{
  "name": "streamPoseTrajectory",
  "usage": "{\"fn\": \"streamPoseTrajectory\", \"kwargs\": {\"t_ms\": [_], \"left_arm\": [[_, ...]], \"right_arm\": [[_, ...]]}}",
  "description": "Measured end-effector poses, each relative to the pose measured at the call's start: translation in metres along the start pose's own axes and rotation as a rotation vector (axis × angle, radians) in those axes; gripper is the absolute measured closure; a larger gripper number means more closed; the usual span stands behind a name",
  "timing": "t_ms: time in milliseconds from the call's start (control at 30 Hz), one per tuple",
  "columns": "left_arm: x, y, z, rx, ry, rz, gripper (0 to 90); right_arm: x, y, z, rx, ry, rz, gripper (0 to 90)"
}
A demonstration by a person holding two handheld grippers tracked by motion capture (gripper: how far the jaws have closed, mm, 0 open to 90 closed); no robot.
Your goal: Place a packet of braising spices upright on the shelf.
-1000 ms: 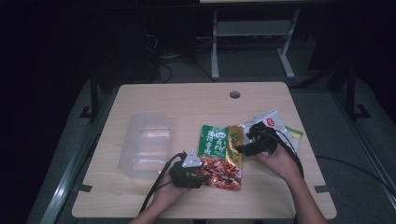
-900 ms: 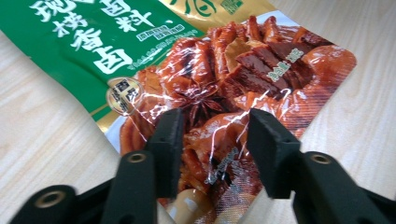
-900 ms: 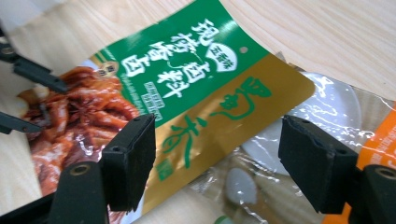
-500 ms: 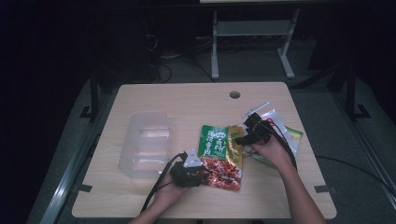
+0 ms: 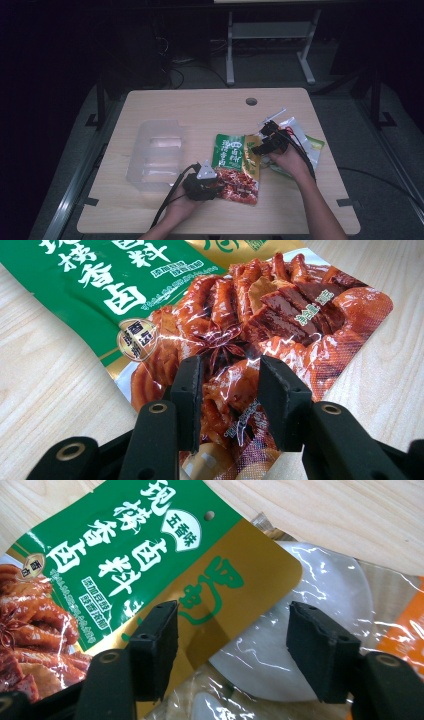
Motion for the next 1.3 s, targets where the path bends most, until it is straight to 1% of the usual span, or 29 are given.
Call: {"fn": "streamPoseTrajectory", "kwargs": {"t_ms": [67, 100, 133, 167, 233, 267, 300, 333, 367, 400, 467, 500, 567, 600, 633, 700, 767, 833, 900, 933, 967, 1000, 1033, 1067, 1100, 1200, 1233, 1267, 1300], "left_arm": [[0.000, 0.000, 0.000, -0.002, 0.001, 0.003, 61.9], [-0.001, 0.000, 0.000, -0.006, 0.001, 0.003, 61.8], [-0.001, 0.000, 0.000, -0.006, 0.001, 0.003, 61.7], [-0.001, 0.000, 0.000, -0.012, 0.001, 0.004, 61.6], [-0.001, 0.001, -0.001, -0.015, 0.006, 0.004, 61.5], [-0.001, 0.001, -0.001, -0.008, 0.007, 0.001, 61.5], [-0.001, 0.001, -0.001, -0.009, 0.007, 0.001, 61.4], [-0.001, 0.001, -0.001, -0.009, 0.007, 0.001, 61.3], [-0.002, 0.001, -0.001, -0.007, 0.008, 0.000, 61.0], [-0.002, 0.002, -0.001, -0.004, 0.009, -0.004, 60.6], [-0.002, 0.001, -0.001, -0.004, 0.011, -0.006, 59.8], [-0.002, 0.001, -0.001, -0.002, 0.013, -0.009, 59.5], [-0.002, 0.001, 0.000, -0.001, 0.015, -0.010, 58.6], [-0.002, 0.001, 0.000, -0.001, 0.015, -0.010, 57.9], [-0.002, 0.001, 0.000, 0.003, 0.018, -0.014, 57.2], [-0.002, 0.000, 0.000, 0.013, 0.020, -0.021, 55.6], [-0.001, 0.000, 0.000, 0.012, 0.023, -0.021, 52.9], [0.000, -0.002, 0.001, 0.019, 0.042, -0.006, 49.1], [0.001, -0.002, 0.001, 0.027, 0.040, 0.000, 44.4], [0.002, -0.004, 0.001, 0.035, 0.048, 0.002, 41.6], [0.003, -0.004, 0.002, 0.066, 0.062, 0.006, 38.1], [0.003, -0.005, 0.002, 0.077, 0.067, 0.008, 35.3], [0.003, -0.005, 0.002, 0.077, 0.067, 0.008, 33.5], [0.004, -0.004, 0.003, 0.105, 0.096, 0.000, 32.0], [0.004, -0.004, 0.003, 0.105, 0.096, 0.000, 30.0], [0.007, -0.004, 0.004, 0.105, 0.104, 0.016, 26.0], [0.008, -0.003, 0.004, 0.122, 0.113, 0.015, 26.0], [0.009, -0.004, 0.005, 0.141, 0.129, 0.019, 24.6], [0.010, -0.004, 0.005, 0.149, 0.137, 0.025, 22.2]], "right_arm": [[-0.001, -0.002, 0.001, 0.008, 0.000, 0.005, 41.4], [-0.001, -0.004, 0.002, 0.020, 0.001, 0.017, 44.5], [-0.001, -0.004, 0.002, 0.020, 0.001, 0.017, 44.5], [-0.002, -0.006, 0.003, 0.020, -0.003, 0.013, 50.0], [-0.002, -0.007, 0.004, 0.029, -0.002, 0.016, 56.7], [-0.002, -0.008, 0.005, 0.032, -0.001, 0.009, 60.6], [-0.001, -0.009, 0.005, 0.035, -0.001, 0.005, 63.1], [-0.001, -0.009, 0.005, 0.035, -0.001, 0.005, 63.1], [-0.001, -0.009, 0.005, 0.038, -0.005, -0.003, 70.1], [0.000, -0.009, 0.005, 0.041, -0.008, -0.010, 73.4], [0.000, -0.008, 0.005, 0.043, -0.008, 0.003, 80.7], [0.001, -0.008, 0.005, 0.037, 0.000, 0.016, 83.4], [0.004, -0.010, 0.005, 0.041, 0.012, 0.024, 87.7], [0.004, -0.010, 0.005, 0.041, 0.012, 0.024, 87.7], [0.007, -0.011, 0.005, 0.057, 0.021, 0.031, 89.3], [0.010, -0.013, 0.004, 0.050, 0.044, 0.051, 89.7], [0.015, -0.015, 0.003, 0.056, 0.060, 0.055, 89.9], [0.021, -0.018, 0.002, 0.074, 0.085, 0.054, 90.0], [0.024, -0.020, 0.001, 0.077, 0.094, 0.055, 90.0], [0.031, -0.025, 0.000, 0.085, 0.119, 0.054, 90.0], [0.036, -0.027, -0.001, 0.090, 0.134, 0.060, 90.0], [0.040, -0.028, -0.002, 0.098, 0.153, 0.061, 90.0], [0.040, -0.028, -0.002, 0.098, 0.153, 0.061, 90.0], [0.049, -0.031, -0.005, 0.110, 0.189, 0.071, 90.0], [0.054, -0.033, -0.008, 0.110, 0.194, 0.069, 90.0], [0.067, -0.038, -0.014, 0.133, 0.232, 0.065, 90.0], [0.067, -0.038, -0.014, 0.133, 0.232, 0.065, 90.0], [0.072, -0.040, -0.016, 0.140, 0.242, 0.058, 90.0], [0.081, -0.044, -0.020, 0.151, 0.270, 0.052, 90.0]]}}
Point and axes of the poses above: each handheld gripper's, and its own axes: x roughly backward along the jaws, z roughly out of its top, y roughly to its right, the point moved 2 cm from there along -x, roughly forward along the jaws, and after that the axes turned 11 degrees about -y, right-handed, at the moved point
